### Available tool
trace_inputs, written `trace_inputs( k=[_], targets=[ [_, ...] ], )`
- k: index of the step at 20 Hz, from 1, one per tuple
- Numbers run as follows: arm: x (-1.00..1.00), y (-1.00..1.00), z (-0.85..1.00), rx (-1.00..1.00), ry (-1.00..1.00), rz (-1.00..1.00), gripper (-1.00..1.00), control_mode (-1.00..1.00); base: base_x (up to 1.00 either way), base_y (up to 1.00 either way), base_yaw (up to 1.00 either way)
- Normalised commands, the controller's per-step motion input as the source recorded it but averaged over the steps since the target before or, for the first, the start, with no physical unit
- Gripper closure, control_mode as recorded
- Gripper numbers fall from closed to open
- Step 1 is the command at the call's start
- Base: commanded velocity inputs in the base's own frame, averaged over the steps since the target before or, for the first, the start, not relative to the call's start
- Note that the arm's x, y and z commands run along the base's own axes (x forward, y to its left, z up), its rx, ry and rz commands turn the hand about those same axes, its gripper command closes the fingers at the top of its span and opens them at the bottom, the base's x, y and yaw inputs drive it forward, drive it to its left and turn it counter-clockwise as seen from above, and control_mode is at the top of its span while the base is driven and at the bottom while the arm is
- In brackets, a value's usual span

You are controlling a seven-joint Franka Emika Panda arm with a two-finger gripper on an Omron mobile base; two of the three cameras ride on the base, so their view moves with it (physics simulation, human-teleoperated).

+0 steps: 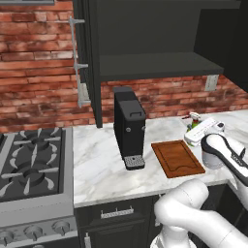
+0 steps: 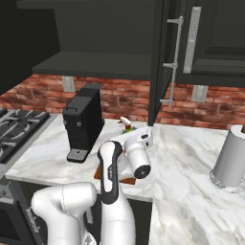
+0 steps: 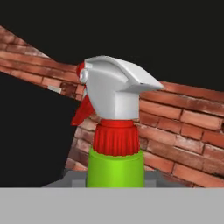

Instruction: Grab the spray bottle from the cabinet, then place it next to the cutting board for sanitizing. Then grab the dish brush from the countertop next to the sink and place it next to the cutting board.

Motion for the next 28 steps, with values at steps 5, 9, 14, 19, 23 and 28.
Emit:
trace_inputs(
  k=[5, 9, 14, 19, 23, 28],
  targets=[
    [0.21, -0.41, -0.14, 0.0, 0.09, 0.0, 1.0, -1.0, 0.0, 0.0, 0.0],
    [0.21, -0.39, -0.24, 0.0, 0.0, 0.02, 1.0, -1.0, 0.0, 0.0, 0.0],
    [0.19, -0.34, -0.39, 0.02, 0.0, 0.04, 1.0, -1.0, 0.0, 0.0, 0.0],
    [0.2, -0.25, -0.38, 0.02, 0.0, 0.04, 1.0, -1.0, 0.0, 0.0, 0.0],
    [0.15, -0.23, -0.33, 0.03, 0.0, 0.03, 1.0, -1.0, 0.0, 0.0, 0.0],
    [0.13, -0.22, -0.4, 0.02, 0.01, 0.02, 1.0, -1.0, 0.0, 0.0, 0.0]
  ],
)
